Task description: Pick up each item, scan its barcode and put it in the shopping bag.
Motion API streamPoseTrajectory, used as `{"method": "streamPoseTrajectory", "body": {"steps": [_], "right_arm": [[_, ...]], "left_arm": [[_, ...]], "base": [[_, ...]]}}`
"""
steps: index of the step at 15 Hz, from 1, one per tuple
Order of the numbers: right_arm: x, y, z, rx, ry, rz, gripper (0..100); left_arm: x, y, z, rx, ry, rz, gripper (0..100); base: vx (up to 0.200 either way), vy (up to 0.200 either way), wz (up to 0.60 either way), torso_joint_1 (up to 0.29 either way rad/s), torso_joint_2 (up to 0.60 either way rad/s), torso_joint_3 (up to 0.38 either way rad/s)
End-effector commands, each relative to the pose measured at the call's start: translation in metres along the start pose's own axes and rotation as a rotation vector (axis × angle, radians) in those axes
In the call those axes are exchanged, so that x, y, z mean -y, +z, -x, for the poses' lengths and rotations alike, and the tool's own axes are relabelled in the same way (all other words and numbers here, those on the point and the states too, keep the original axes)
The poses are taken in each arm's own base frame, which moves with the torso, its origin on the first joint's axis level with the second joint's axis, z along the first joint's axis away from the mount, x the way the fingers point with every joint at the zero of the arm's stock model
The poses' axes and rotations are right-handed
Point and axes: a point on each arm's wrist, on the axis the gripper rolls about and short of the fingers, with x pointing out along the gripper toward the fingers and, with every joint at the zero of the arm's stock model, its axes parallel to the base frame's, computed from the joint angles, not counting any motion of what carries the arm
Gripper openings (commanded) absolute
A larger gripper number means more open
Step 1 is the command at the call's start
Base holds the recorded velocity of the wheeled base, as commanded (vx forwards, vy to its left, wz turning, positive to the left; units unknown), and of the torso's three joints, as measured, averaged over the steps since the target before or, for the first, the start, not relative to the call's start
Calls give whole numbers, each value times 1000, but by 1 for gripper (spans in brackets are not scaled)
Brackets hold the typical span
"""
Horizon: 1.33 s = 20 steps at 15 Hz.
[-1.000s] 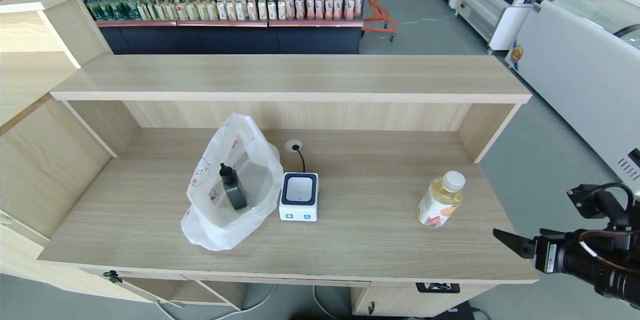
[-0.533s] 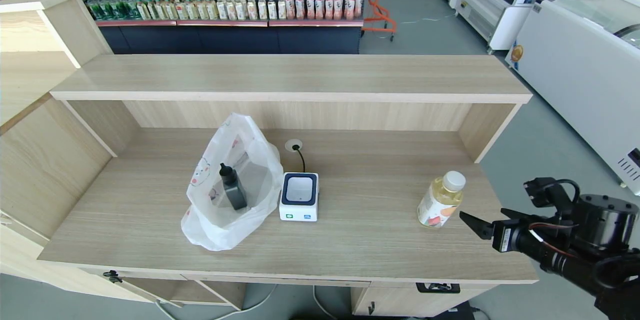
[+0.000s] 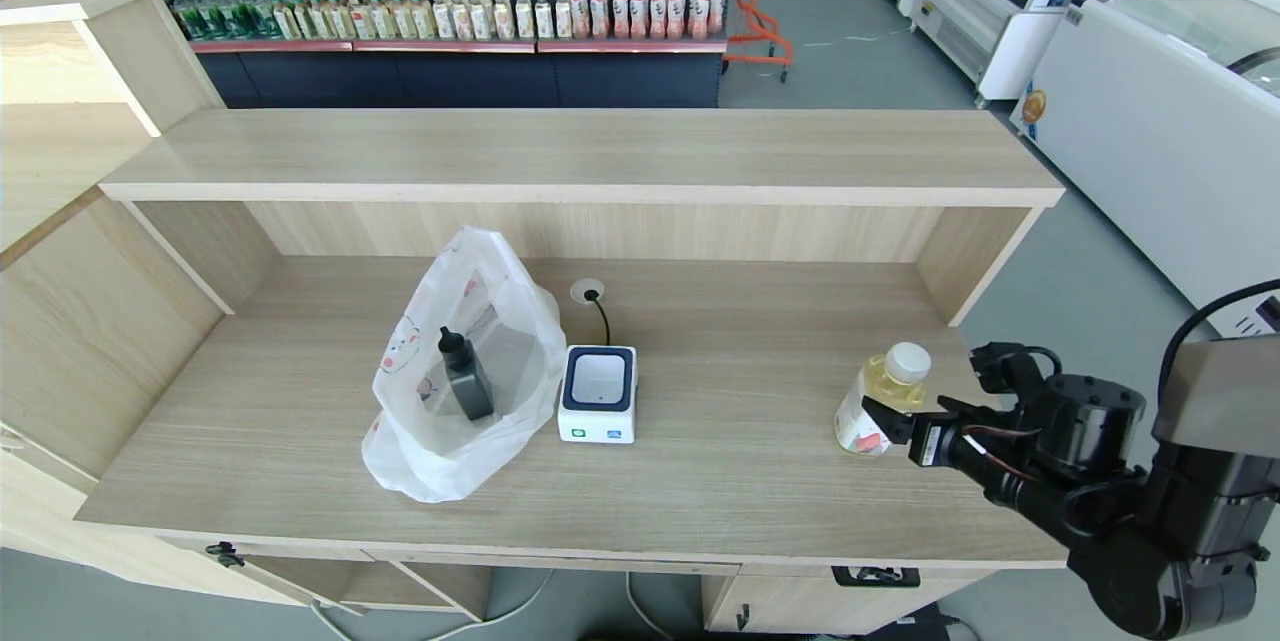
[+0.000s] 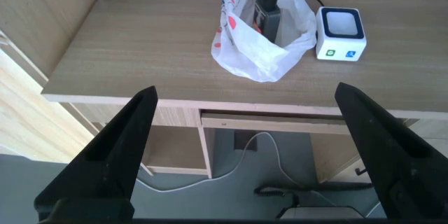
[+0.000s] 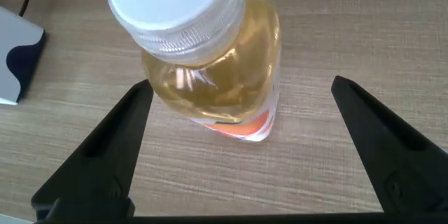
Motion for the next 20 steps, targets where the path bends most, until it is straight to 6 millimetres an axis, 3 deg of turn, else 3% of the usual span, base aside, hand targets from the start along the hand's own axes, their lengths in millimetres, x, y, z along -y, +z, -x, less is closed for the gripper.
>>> {"method": "streamPoseTrajectory", "body": {"steps": [1, 5, 15, 16, 20], "right_arm": [[-12, -8, -14, -6, 36, 3, 100], [-25, -12, -29, 8, 62, 14, 100], [-27, -8, -59, 86, 69, 85, 100], [-27, -6, -61, 95, 73, 88, 0], [-26, -10, -64, 86, 71, 181, 0]], "left_arm": [[0, 0, 0, 1, 0, 1, 100], [0, 0, 0, 1, 0, 1, 100], [0, 0, 0, 1, 0, 1, 100], [0, 0, 0, 1, 0, 1, 100], [0, 0, 0, 1, 0, 1, 100]], "base": [[0, 0, 0, 0, 0, 0], [0, 0, 0, 0, 0, 0], [0, 0, 0, 0, 0, 0], [0, 0, 0, 0, 0, 0], [0, 0, 0, 0, 0, 0]]}}
